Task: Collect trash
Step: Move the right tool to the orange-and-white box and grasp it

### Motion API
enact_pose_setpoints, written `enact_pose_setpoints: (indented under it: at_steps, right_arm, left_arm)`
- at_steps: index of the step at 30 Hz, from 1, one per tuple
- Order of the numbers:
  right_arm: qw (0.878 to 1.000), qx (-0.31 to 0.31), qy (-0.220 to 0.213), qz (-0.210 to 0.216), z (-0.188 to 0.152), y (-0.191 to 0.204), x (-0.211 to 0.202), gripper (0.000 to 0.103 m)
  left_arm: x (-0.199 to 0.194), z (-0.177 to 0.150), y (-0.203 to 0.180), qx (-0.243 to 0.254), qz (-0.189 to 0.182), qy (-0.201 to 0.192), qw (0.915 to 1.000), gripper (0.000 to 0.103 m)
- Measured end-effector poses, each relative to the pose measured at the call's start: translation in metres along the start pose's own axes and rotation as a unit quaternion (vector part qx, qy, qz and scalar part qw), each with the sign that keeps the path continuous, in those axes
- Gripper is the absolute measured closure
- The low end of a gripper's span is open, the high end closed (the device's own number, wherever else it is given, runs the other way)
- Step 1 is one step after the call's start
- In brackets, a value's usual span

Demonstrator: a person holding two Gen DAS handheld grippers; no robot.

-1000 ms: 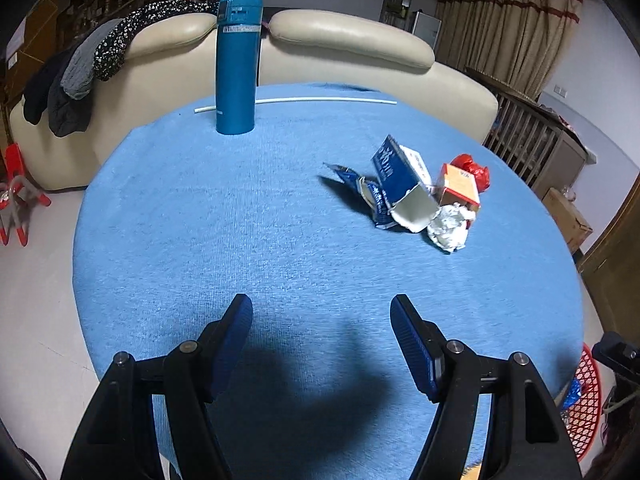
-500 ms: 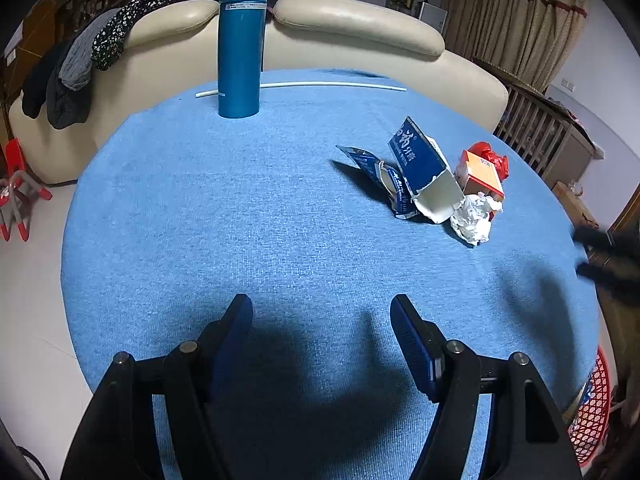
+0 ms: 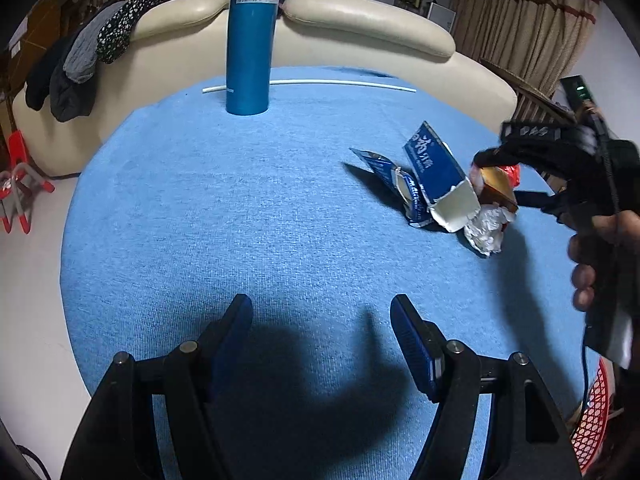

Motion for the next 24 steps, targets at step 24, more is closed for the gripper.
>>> enact_pose_setpoints:
  at_steps: [24]
  right_arm:
    - [0.995,0.07,-0.02,0.071,-0.058,-0.108,-0.062,0.055]
  left_arm:
    - [0.003,0.022,-0.113,0.091,-0.053,0.014,0.9943,0.031]
Point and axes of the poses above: each gripper's, at about its wrist camera, not at the fingertips, and x roughly the way its jaws point, y to its left, z to its top, the point moved 9 cm from there along x, roughly the way its jaws point, and after that the axes turned 1 degree about -x, right-handed, at the moved point
